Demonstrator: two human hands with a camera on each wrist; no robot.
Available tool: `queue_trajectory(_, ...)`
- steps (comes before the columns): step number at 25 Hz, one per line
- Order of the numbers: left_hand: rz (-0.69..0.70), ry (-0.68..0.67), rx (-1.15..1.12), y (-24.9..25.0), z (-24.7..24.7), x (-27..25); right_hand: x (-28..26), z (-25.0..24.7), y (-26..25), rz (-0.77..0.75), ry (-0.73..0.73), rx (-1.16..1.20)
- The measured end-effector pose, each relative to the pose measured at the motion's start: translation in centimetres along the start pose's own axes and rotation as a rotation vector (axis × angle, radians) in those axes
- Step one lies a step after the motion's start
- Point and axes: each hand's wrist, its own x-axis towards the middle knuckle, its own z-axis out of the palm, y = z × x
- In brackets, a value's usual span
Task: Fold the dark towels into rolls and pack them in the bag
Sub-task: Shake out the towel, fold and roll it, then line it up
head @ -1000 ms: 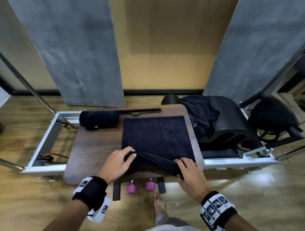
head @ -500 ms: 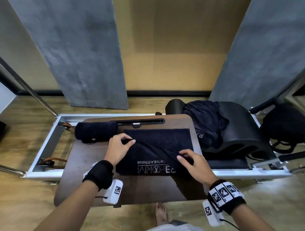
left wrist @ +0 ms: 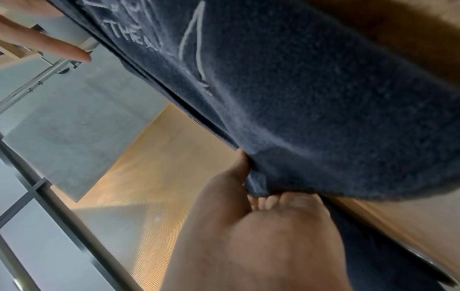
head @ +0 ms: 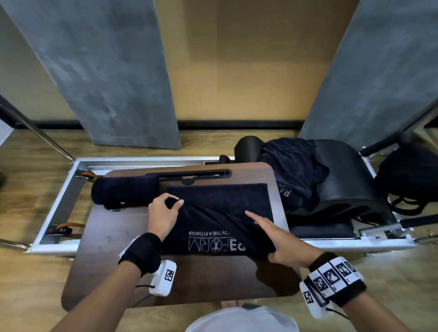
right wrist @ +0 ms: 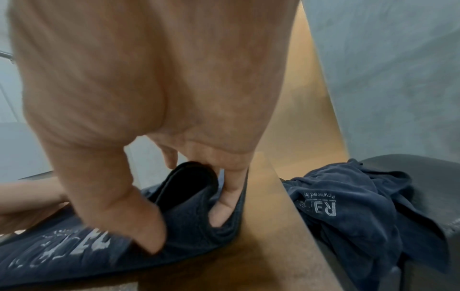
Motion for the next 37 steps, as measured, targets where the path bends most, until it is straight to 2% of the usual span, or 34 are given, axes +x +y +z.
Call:
queue_trajectory(3,0.014,0.002,-0.016,-0.2,0.1,0.0,0.4,-0.2,0.4,0.014,0.138,0.162)
queue_trajectory(6,0.014,-0.004,-0.020,-0.2,-0.1,-0.1,1.3,0.0,1.0,0.000,0.311,0.435)
queue_trajectory(10,0.044,0.030,-0.045,0.1,-0.2,-0.5,2.5,-0.5,1.8,0.104,0.525,0.702)
queue_trajectory(13,0.086,0.113,-0.068,1.2,-0.4,-0.2,4.0,-2.6,1.5,0.157,0.632,0.832)
queue_trajectory(16,0.108,0.191,-0.074,2.9,-0.2,1.1,6.5,-4.9,1.0,0.266,0.746,0.811)
queue_trajectory(18,0.131,0.180,-0.107,4.0,0.0,1.3,7.4,-5.6,1.0,0.341,0.830,0.710)
queue_trajectory(20,0.247,0.149,-0.028,4.5,0.5,0.5,7.1,-5.3,1.2,0.364,0.958,0.360)
queue_trajectory(22,0.414,0.141,0.090,4.6,1.3,-1.4,6.5,-4.2,0.7,0.210,1.034,0.083)
queue_trajectory(24,0.561,0.089,0.194,4.6,2.5,-3.8,6.2,-3.1,-0.3,-0.012,0.895,-0.020)
queue_trajectory(25,0.612,0.018,0.237,4.5,3.2,-5.1,6.2,-2.5,-0.6,-0.062,0.785,-0.059)
queue_trajectory(27,0.641,-0.177,0.336,4.1,4.6,-7.4,6.0,-1.7,-0.7,-0.045,0.624,-0.200)
queue_trajectory(29,0.615,-0.279,0.457,3.3,5.3,-8.6,5.0,-1.0,-0.7,0.022,0.610,-0.335)
queue_trajectory(31,0.611,-0.253,0.516,2.6,4.9,-8.9,3.1,0.5,-1.2,0.072,0.612,-0.472)
queue_trajectory(33,0.625,-0.188,0.563,2.3,4.3,-9.0,1.2,3.1,-2.1,0.034,0.515,-0.565)
queue_trajectory(35,0.583,-0.177,0.607,1.8,3.9,-9.2,-0.2,6.0,-3.0,-0.080,0.366,-0.481)
queue_trajectory(37,0.511,-0.275,0.642,0.9,3.5,-10.0,-1.2,8.7,-3.8,-0.175,0.252,-0.361)
